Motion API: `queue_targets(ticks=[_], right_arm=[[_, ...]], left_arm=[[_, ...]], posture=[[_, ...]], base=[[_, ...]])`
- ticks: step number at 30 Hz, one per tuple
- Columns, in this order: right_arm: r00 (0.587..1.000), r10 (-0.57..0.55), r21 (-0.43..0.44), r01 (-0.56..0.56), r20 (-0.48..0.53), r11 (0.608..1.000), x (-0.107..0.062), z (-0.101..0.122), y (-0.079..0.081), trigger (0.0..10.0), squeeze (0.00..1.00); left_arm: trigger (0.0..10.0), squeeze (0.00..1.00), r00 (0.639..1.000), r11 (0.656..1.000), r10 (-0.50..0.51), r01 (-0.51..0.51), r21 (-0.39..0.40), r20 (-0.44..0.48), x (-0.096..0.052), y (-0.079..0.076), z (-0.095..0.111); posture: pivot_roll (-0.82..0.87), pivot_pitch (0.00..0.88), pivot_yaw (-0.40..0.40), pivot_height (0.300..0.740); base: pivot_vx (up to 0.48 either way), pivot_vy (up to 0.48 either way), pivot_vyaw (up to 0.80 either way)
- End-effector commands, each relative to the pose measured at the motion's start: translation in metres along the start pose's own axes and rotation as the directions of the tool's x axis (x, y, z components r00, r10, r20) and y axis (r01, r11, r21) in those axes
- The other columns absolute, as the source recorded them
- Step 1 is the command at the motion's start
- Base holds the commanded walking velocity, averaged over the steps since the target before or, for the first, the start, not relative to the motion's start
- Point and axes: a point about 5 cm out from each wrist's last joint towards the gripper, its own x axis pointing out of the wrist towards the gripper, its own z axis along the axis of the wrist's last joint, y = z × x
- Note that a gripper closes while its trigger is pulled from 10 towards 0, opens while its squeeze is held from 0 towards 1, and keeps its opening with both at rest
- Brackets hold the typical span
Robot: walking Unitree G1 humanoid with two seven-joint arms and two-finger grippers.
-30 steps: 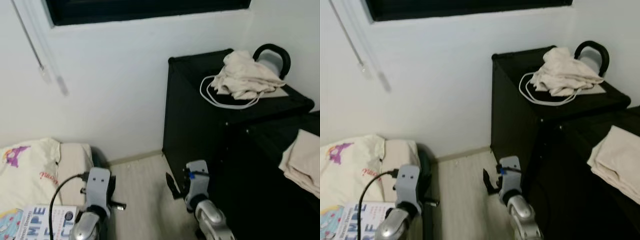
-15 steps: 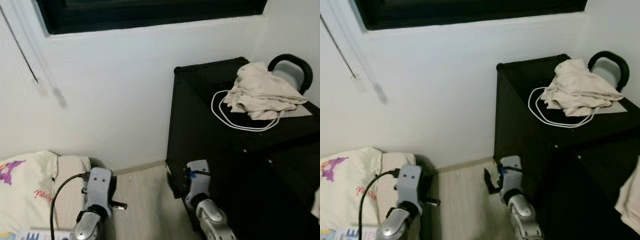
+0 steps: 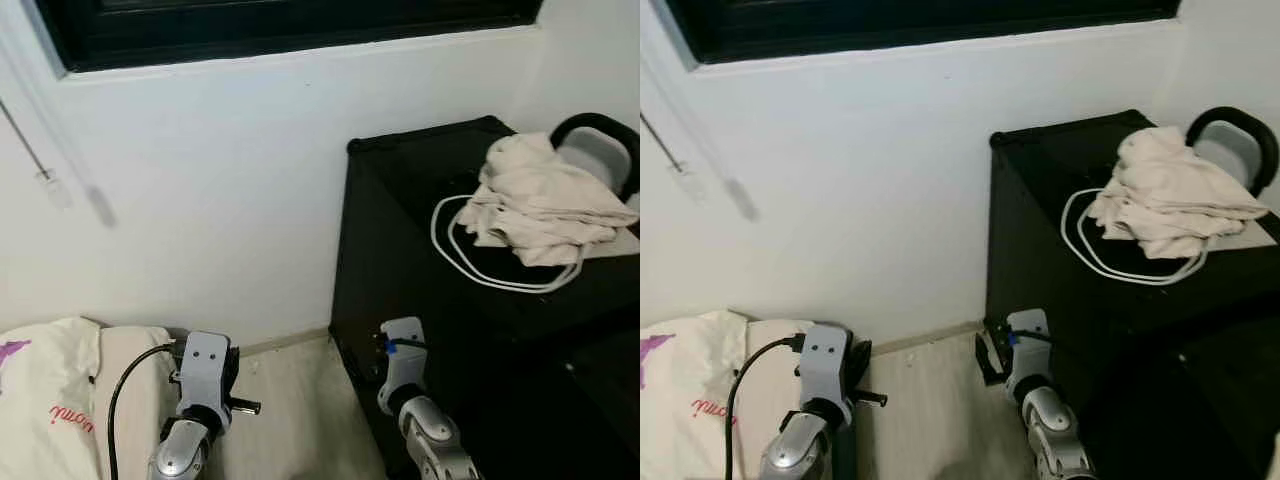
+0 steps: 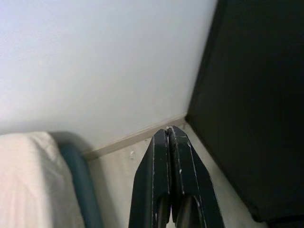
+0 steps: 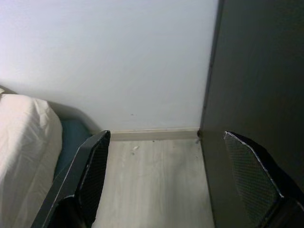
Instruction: Clean up the room
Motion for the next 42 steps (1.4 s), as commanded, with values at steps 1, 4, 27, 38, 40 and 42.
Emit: queue_targets(ticks=[1, 4, 27, 38, 40, 42], right_arm=[[1.000, -0.004, 0.009, 0.004, -0.027, 1.000, -0.004, -0.007, 0.000, 10.0, 0.00], [1.000, -0.002, 0.008, 0.003, -0.028, 1.000, -0.004, -0.008, 0.000, 10.0, 0.00], [0.999, 0.019, -0.057, -0.021, -0.042, 0.998, -0.004, -0.009, 0.002, 10.0, 0.00], [0.998, 0.025, -0.071, -0.029, -0.049, 0.997, -0.005, -0.010, 0.003, 10.0, 0.00], [0.999, 0.026, -0.070, -0.029, -0.048, 0.997, -0.005, -0.010, 0.003, 10.0, 0.00], [0.999, 0.025, -0.070, -0.029, -0.047, 0.997, -0.005, -0.010, 0.003, 10.0, 0.00]], left_arm=[[10.0, 0.00, 0.999, 1.000, 0.019, -0.019, 0.003, -0.032, -0.005, 0.005, -0.008], [10.0, 0.00, 0.999, 1.000, 0.021, -0.021, 0.007, -0.031, -0.005, 0.005, -0.008], [10.0, 0.00, 0.997, 1.000, 0.028, -0.029, 0.000, -0.073, -0.007, 0.003, -0.015], [10.0, 0.00, 0.994, 0.999, 0.043, -0.044, -0.008, -0.102, -0.009, 0.004, -0.018], [10.0, 0.00, 0.992, 0.999, 0.047, -0.049, -0.012, -0.115, -0.009, 0.004, -0.020], [10.0, 0.00, 0.991, 0.999, 0.047, -0.050, -0.017, -0.125, -0.010, 0.004, -0.020]], posture=[[0.03, 0.156, 0.010, 0.740], [0.03, 0.155, 0.009, 0.740], [0.02, 0.144, 0.011, 0.740], [0.02, 0.150, 0.010, 0.740], [0.02, 0.151, 0.010, 0.740], [0.02, 0.153, 0.011, 0.740]], base=[[0.000, 0.000, 0.00], [0.000, 0.000, 0.00], [0.000, -0.116, 0.00], [0.000, 0.000, 0.73], [0.000, 0.000, 0.80], [0.000, 0.000, 0.80]])
